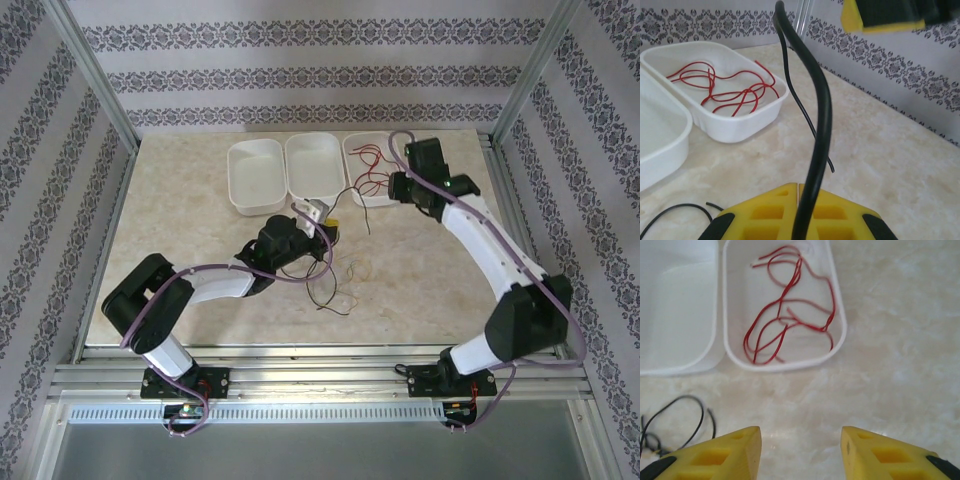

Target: Untangle the cables

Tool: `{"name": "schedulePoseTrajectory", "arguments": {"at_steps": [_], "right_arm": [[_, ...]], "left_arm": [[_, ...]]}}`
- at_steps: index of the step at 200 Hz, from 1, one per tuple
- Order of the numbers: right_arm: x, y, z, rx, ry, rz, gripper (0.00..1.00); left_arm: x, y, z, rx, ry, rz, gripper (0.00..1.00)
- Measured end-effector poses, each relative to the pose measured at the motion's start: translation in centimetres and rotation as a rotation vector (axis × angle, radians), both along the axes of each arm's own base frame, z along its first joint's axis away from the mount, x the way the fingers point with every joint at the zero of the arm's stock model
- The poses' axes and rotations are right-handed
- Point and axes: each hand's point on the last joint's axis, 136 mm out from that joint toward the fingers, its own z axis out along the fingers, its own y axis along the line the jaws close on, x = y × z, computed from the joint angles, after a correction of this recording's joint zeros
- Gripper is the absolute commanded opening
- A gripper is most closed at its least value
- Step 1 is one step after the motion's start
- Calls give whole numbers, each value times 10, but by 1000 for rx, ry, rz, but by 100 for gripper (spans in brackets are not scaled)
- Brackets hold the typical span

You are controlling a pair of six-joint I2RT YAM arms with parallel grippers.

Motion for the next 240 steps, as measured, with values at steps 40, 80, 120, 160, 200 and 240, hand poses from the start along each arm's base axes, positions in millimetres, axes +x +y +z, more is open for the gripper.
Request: {"name": "schedulePoseTrajectory", "arguments": {"at_steps": [40,80,120,160,200,240], "right_arm": [[-39,17,-4,103,-77,43,53],[-57,15,5,149,-159,42,59],[-59,11,11,169,-205,19,67],[-59,12,4,182,-202,14,68],[-63,19,-3,211,-182,27,69],[-64,23,-6,223,-182,36,69]], "left_arm": [[1,-1,13,-4,18,2,0],[0,-8,38,-41,37,-25,0],[-7,-14,88,-119,1,-80,0],[-7,-19,130,-186,-48,-112,0],[-4,-23,158,-234,-79,-123,0],[-5,-26,195,-286,-130,-153,0]]}}
